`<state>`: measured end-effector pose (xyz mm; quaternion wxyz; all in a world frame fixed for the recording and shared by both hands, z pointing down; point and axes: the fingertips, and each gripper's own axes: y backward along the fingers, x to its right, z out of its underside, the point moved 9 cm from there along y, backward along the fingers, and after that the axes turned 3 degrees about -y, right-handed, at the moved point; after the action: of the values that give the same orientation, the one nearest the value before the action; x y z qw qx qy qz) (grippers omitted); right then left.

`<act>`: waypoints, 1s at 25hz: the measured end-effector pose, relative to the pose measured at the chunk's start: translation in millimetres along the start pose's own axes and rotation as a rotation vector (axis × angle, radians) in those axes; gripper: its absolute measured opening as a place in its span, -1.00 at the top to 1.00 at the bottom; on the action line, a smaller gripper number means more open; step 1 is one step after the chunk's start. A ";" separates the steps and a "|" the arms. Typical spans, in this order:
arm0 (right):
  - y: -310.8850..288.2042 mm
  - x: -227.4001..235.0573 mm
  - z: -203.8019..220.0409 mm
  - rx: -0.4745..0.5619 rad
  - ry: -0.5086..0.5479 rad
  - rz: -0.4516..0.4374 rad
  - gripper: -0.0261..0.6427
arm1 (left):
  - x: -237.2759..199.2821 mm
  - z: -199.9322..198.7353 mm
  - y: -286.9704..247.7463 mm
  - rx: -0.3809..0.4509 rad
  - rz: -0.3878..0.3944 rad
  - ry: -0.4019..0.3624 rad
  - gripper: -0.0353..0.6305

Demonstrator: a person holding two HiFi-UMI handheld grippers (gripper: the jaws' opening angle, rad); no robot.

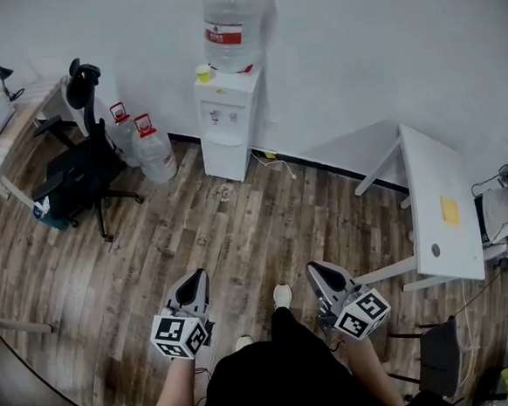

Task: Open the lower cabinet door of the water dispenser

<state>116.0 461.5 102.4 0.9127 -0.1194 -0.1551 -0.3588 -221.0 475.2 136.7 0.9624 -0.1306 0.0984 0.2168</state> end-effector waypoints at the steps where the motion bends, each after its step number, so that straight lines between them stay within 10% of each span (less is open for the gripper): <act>1: -2.4 8.1 -2.3 0.000 -0.003 -0.001 0.85 | 1.9 -2.1 -8.4 -0.003 0.001 -0.004 0.85; 25: -61.1 228.8 -84.2 -0.064 0.010 -0.089 0.85 | 64.1 -54.7 -223.5 -0.050 -0.053 -0.046 0.85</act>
<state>249.2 248.8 115.5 0.8923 -0.1398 -0.1441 -0.4043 -72.4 289.3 115.8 0.9663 -0.1520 0.0673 0.1965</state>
